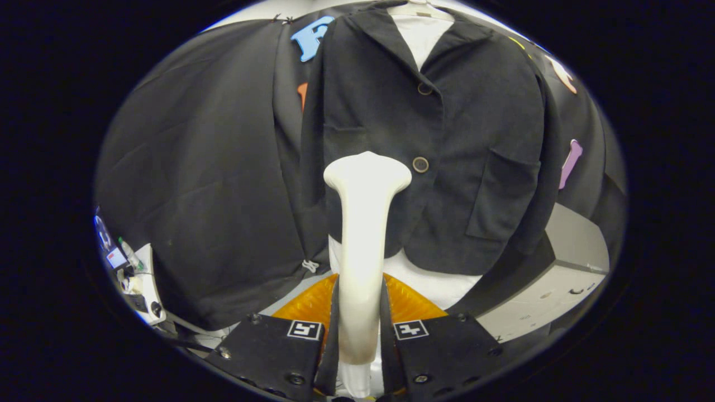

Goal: Iron the clothes twice with a garment steamer, once on the left side and once on the right side.

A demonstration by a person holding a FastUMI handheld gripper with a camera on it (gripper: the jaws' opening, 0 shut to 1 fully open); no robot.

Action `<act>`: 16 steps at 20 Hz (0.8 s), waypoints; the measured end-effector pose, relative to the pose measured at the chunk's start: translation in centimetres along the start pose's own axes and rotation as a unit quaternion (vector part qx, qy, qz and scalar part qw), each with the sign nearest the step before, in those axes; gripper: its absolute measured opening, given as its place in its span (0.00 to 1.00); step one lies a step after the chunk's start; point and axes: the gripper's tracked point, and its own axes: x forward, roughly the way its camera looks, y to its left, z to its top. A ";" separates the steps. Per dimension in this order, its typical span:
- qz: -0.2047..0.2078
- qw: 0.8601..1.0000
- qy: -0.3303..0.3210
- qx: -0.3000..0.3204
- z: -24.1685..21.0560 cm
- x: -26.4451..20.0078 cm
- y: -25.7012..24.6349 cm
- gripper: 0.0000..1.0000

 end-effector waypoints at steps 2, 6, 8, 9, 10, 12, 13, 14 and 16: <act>0.003 1.000 0.001 0.001 -0.3 0.1 0.0 0.34; 0.009 1.000 0.005 0.012 -0.9 -0.3 -0.4 0.34; 0.009 1.000 -0.003 0.019 -0.7 -1.4 -1.4 0.34; 0.008 1.000 -0.009 0.022 -1.4 -3.1 -3.4 0.34; 0.004 1.000 -0.014 0.023 -1.9 -4.5 -4.9 0.34; -0.005 0.999 -0.024 0.029 -2.9 -6.6 -7.4 0.34; -0.011 0.999 -0.027 0.036 -3.6 -7.9 -8.9 0.34; -0.018 0.998 -0.030 0.044 -4.6 -9.2 -10.6 0.34; -0.028 0.997 -0.038 0.062 -6.0 -11.6 -13.8 0.34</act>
